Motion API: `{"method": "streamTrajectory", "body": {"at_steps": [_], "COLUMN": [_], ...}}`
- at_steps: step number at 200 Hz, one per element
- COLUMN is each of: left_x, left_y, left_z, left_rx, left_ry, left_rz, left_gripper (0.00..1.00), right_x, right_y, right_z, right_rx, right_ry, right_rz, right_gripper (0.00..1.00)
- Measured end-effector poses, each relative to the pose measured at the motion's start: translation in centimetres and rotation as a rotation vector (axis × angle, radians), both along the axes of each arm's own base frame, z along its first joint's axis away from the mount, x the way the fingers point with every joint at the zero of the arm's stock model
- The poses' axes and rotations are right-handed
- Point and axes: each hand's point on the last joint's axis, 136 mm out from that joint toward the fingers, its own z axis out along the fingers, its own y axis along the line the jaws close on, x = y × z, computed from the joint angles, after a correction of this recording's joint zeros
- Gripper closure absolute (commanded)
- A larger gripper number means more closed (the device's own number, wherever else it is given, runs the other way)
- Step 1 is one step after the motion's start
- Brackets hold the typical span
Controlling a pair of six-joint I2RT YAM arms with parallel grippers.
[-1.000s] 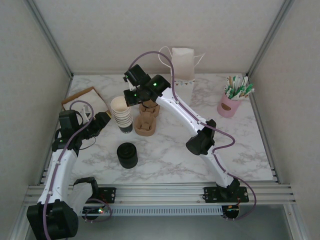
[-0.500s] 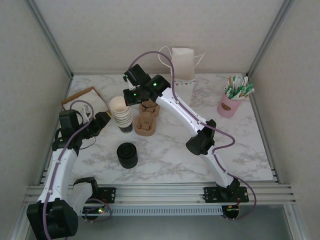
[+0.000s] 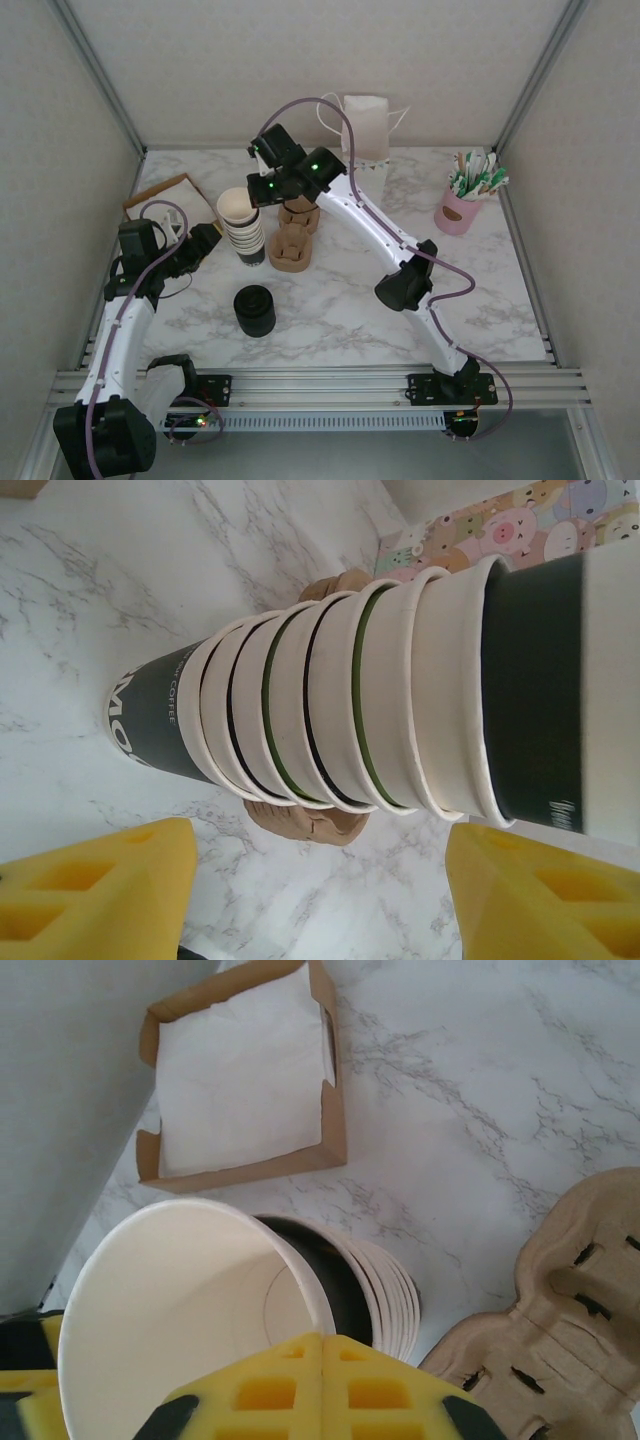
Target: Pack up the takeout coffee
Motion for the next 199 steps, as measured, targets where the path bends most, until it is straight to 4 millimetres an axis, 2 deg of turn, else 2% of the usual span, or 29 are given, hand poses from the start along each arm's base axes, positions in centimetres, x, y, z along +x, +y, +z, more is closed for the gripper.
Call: {"method": "streamTrajectory", "body": {"at_steps": [51,77,94,102,137,161,178,199], "left_x": [0.4,0.7,1.1,1.2,1.6,1.6,1.6,1.9], "left_y": [0.1,0.5,0.9,1.2,2.1,2.3,2.1,1.6], "left_z": [1.2,2.6,4.0,4.7,8.4,10.9,12.0,13.3], "left_rx": [0.008,0.031,0.061,0.073,0.12,0.12,0.095,0.04], "left_ry": [-0.027,-0.053,-0.085,-0.1,-0.182,-0.243,-0.277,-0.318], "left_rz": [0.003,0.017,0.033,0.044,0.1,0.12,0.124,0.111], "left_gripper": [0.28,0.16,0.06,0.01,0.0,0.0,0.0,0.0], "right_x": [-0.3,-0.4,-0.3,-0.2,-0.3,-1.1,-2.2,-3.4], "right_y": [-0.5,-1.2,-2.1,-2.8,-6.4,-9.1,-10.9,-12.8], "right_z": [2.7,4.6,6.6,7.7,12.4,15.1,15.5,14.3], "right_rx": [0.048,0.079,0.11,0.125,0.18,0.192,0.166,0.109], "right_ry": [-0.028,-0.05,-0.074,-0.088,-0.147,-0.195,-0.208,-0.195], "right_rz": [0.003,-0.002,-0.013,-0.022,-0.057,-0.075,-0.084,-0.093], "right_gripper": [1.0,1.0,1.0,1.0,1.0,1.0,1.0,1.0]}}
